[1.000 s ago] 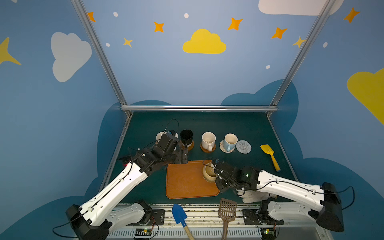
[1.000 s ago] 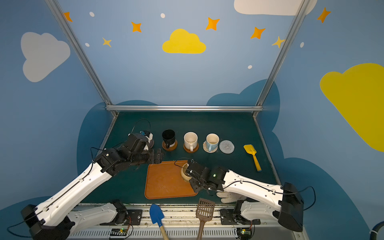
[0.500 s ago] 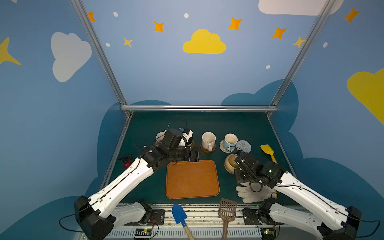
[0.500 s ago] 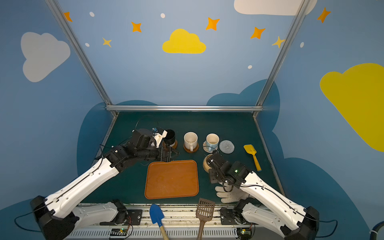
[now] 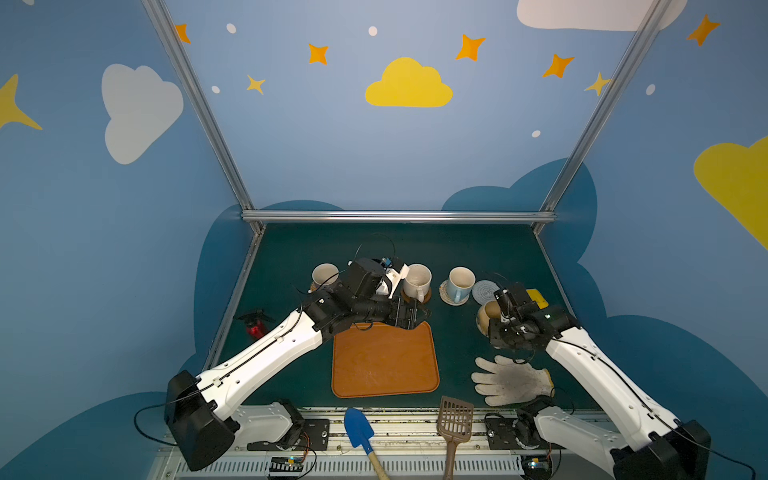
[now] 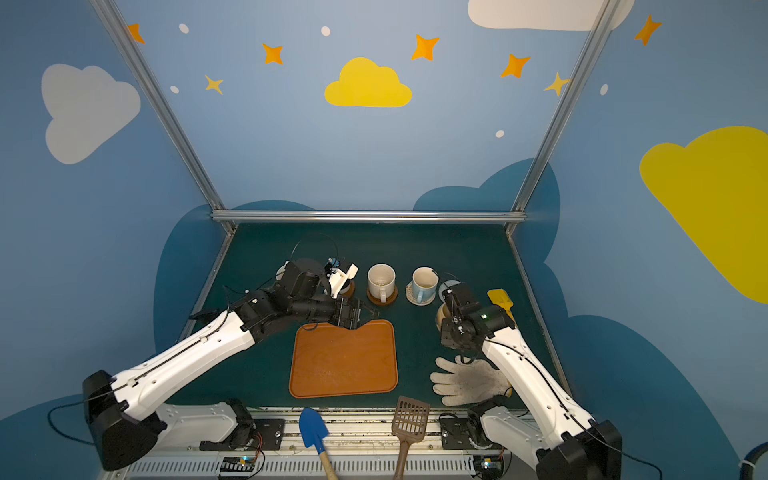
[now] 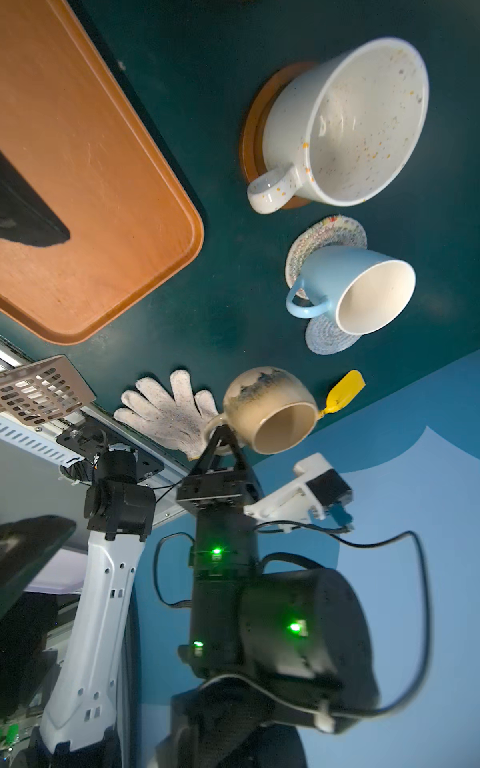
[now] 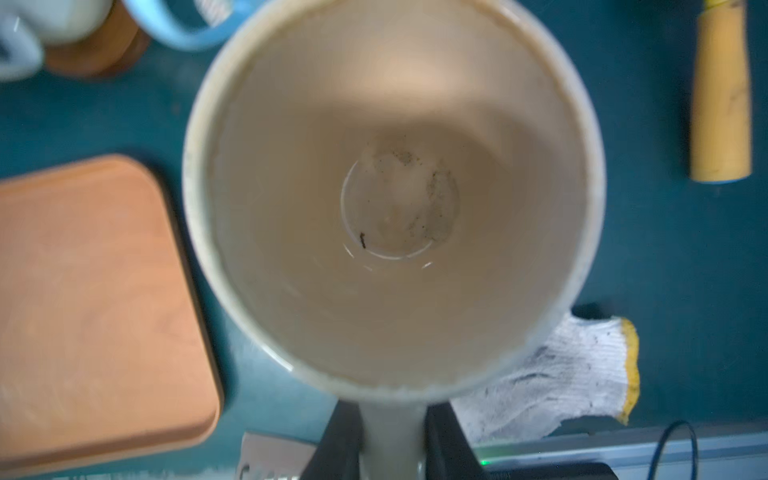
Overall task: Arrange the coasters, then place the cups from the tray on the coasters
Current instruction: 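Lift the beige mug and carry it toward the last woven coaster with the right gripper, then lower the beige mug onto the woven coaster and open the right gripper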
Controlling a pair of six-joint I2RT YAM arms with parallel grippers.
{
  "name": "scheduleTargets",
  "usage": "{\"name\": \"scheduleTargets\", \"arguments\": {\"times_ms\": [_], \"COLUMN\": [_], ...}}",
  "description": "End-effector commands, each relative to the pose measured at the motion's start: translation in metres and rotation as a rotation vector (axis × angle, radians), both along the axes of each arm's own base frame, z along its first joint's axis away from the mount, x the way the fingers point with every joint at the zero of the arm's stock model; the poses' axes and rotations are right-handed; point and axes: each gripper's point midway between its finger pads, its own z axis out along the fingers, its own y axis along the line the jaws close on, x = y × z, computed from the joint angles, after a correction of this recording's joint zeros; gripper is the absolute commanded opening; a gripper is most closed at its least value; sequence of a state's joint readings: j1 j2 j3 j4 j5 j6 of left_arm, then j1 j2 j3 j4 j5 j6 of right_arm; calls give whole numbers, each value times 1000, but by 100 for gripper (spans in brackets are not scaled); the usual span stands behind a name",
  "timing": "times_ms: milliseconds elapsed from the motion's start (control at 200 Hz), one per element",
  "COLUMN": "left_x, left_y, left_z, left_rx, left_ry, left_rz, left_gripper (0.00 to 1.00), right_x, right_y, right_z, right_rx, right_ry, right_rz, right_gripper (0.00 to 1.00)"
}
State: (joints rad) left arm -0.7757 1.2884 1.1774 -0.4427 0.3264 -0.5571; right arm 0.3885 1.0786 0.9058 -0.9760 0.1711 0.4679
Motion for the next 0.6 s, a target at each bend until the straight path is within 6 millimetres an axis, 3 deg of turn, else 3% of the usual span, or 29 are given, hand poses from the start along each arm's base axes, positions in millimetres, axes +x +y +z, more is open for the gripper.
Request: {"name": "scheduleTargets", "arguments": {"times_ms": [0, 160, 305, 430, 596], "left_x": [8, 25, 32, 32, 29], "left_y": [-14, -10, -9, -5, -7], "left_z": [14, 8, 4, -4, -13], "left_rx": [-13, 52, -11, 16, -6], "left_ry": [-54, -64, -37, -20, 39], "left_rz": [-3, 101, 150, 163, 159], "left_gripper": [100, 100, 100, 100, 100], "right_x": [54, 95, 127, 147, 158], "right_y": [6, -8, -18, -29, -25], "right_z": [26, 22, 18, 7, -12], "right_rx": [58, 81, 39, 42, 44], "right_ry": [-163, -154, -128, -98, -44], "right_rz": [9, -34, -38, -55, -33], "right_gripper": [0, 0, 0, 0, 0]}}
